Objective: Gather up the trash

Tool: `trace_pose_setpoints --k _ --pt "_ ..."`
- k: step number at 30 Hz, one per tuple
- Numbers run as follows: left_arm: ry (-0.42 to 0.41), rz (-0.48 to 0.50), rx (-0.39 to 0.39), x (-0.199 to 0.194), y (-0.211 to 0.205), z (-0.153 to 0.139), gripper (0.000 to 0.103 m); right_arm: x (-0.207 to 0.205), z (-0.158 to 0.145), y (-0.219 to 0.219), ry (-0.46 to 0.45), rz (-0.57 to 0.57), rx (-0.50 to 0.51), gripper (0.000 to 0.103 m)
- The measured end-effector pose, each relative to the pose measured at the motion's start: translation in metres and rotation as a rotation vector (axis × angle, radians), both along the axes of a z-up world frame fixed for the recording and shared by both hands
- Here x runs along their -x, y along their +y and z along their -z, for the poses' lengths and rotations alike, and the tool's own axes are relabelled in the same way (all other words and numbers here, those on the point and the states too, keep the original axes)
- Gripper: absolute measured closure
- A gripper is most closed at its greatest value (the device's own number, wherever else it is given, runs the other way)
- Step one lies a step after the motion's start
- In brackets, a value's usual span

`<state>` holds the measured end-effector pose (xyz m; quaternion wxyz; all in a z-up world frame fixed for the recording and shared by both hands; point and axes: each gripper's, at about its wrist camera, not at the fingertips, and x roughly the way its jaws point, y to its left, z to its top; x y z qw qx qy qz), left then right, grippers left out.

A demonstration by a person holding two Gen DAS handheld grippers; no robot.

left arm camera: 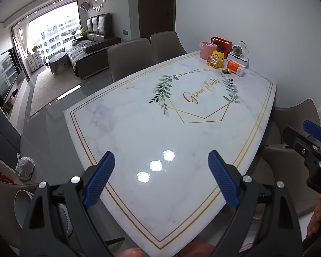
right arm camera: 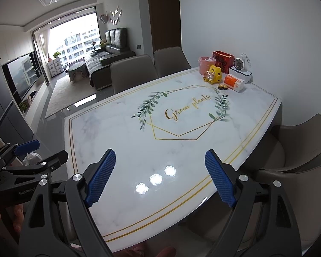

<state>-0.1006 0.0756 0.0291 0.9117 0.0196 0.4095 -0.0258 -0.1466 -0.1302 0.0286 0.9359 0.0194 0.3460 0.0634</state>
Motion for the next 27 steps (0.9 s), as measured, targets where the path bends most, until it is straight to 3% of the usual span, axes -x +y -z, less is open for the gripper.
trace_pose_setpoints --k 27 --pt "-0.007 -0.011 0.003 -0.0031 -0.0033 -0.0053 0.014 -0.0041 -0.003 -0.0022 -0.011 -0.001 -0.004 0.02"
